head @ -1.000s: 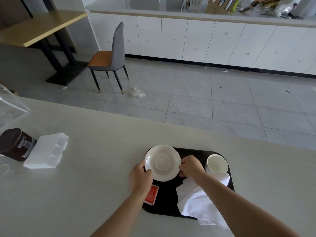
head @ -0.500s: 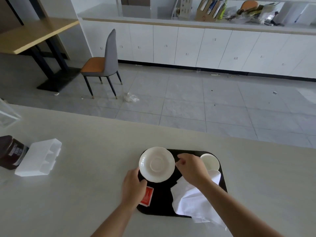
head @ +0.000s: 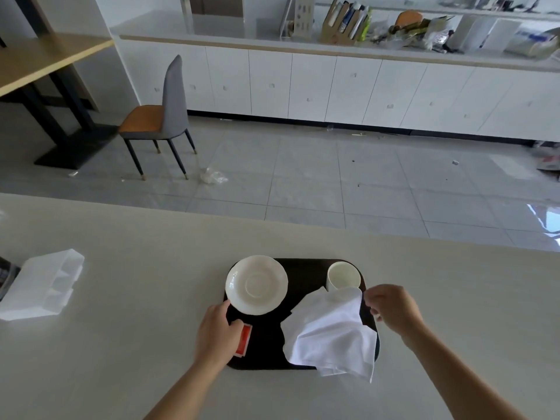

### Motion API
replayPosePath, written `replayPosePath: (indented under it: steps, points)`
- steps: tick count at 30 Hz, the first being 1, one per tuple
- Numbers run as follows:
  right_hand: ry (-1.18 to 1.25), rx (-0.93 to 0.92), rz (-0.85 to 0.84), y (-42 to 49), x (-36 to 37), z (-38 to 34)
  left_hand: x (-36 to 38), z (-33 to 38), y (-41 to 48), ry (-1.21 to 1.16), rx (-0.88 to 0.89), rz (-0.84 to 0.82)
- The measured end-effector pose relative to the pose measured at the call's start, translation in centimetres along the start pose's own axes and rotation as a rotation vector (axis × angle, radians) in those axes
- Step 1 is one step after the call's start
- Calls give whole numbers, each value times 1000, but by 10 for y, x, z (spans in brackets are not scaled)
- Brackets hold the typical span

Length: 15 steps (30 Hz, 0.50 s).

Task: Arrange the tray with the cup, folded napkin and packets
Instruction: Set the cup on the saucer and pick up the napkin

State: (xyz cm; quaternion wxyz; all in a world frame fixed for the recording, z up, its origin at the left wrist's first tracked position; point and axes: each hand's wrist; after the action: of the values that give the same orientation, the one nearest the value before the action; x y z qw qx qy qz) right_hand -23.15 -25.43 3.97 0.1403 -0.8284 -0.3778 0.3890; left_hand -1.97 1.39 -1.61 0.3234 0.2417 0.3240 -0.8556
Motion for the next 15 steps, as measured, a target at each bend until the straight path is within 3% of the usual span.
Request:
replayPosePath:
  steps: [3, 15]
  points:
    - [-101, 36, -101, 7, 7, 8, 1, -1, 1, 14, -22, -3]
    - [-55, -57, -219, 15, 20, 10, 6, -2, 1, 46, -35, 7]
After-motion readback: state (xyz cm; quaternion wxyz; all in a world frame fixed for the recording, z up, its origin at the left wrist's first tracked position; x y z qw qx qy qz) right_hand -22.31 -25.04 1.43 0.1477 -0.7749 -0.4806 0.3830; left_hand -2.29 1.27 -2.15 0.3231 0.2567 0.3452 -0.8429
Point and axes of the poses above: each hand's wrist, its own y-axis towards the middle knuckle, its own x-axis out of the palm, z = x × y, and after that the axes turned 14 degrees about -z, right-handed
